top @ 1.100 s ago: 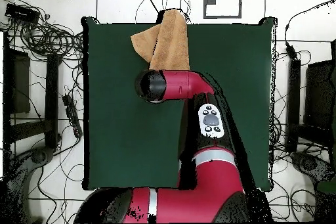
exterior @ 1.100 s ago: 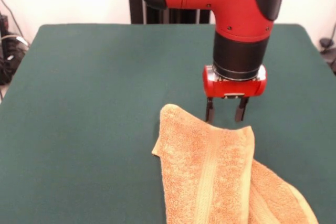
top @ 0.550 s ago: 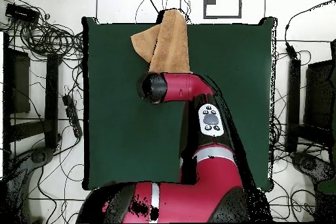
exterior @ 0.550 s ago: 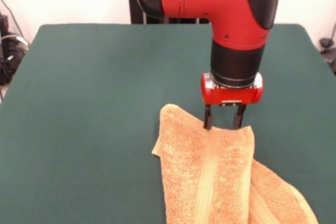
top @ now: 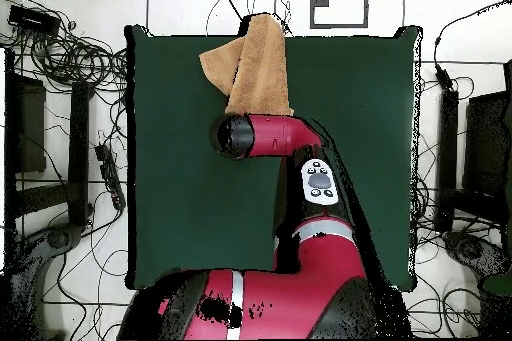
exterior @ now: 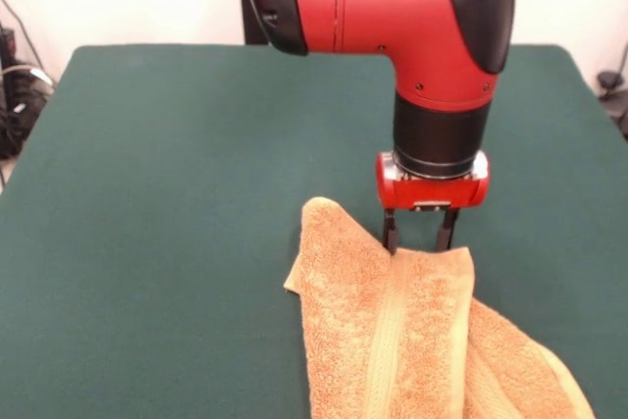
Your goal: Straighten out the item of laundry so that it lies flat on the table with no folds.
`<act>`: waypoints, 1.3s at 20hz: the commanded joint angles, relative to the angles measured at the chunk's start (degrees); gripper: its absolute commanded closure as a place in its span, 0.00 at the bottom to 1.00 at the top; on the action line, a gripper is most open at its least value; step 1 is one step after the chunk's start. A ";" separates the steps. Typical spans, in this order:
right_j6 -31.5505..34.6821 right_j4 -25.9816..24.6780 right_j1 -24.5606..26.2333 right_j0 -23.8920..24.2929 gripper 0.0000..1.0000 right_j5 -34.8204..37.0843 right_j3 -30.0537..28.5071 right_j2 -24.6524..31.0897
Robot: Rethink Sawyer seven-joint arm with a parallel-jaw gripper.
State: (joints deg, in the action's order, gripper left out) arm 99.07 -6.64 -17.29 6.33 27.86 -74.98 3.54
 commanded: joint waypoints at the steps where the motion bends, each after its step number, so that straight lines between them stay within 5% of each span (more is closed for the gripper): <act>1: 11.30 2.60 4.98 -1.95 0.00 -4.31 -2.76 3.80; 9: 10.35 2.02 6.12 -1.35 0.00 -5.96 -1.66 3.85; 10: 10.50 2.10 6.06 -1.37 1.00 -5.99 -1.63 3.78; 26: 13.71 3.00 5.09 -4.13 1.00 -7.48 -1.71 0.10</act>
State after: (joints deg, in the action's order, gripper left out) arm 99.07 -6.07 -17.04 5.34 26.21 -74.82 1.65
